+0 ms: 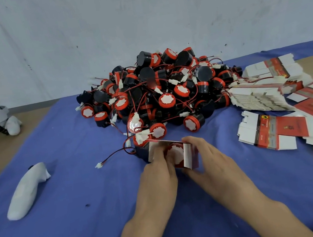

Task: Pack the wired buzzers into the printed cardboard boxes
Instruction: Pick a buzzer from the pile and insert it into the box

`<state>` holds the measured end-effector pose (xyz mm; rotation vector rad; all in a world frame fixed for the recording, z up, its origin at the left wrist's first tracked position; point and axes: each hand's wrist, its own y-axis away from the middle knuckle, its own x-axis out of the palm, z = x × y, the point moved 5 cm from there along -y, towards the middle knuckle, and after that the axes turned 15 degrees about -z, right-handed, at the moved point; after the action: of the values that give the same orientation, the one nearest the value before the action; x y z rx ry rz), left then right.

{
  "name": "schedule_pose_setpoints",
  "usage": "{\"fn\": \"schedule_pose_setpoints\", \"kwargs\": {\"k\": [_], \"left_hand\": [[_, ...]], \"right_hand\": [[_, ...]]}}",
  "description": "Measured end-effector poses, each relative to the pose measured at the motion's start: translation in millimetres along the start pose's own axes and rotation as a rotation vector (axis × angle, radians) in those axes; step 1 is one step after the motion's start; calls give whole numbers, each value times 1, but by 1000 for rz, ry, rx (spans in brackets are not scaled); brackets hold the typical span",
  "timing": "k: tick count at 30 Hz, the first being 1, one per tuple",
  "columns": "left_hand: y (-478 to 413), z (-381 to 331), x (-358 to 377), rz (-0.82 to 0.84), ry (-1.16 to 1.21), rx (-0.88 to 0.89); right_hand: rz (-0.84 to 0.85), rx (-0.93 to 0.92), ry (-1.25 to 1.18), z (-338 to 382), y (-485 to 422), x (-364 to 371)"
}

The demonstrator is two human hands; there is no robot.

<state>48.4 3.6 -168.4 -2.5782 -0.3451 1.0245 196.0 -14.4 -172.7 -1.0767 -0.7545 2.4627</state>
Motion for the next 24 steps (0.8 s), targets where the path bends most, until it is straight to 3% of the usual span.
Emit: {"fn": "schedule_pose_setpoints", "kwargs": {"k": [8, 15, 19, 24], "left_hand": [[0, -6, 4, -62, -394, 191], [-5, -8, 4, -132, -503, 280], [-5, -10, 2, -155, -489, 301], [-1, -14, 4, -133, -392, 339]], "right_hand": [[100, 182, -194, -10, 0, 3], [77, 219, -314, -12, -1, 5], [9, 105, -148, -3, 0, -2], [53, -59, 165, 10, 9, 12]]}}
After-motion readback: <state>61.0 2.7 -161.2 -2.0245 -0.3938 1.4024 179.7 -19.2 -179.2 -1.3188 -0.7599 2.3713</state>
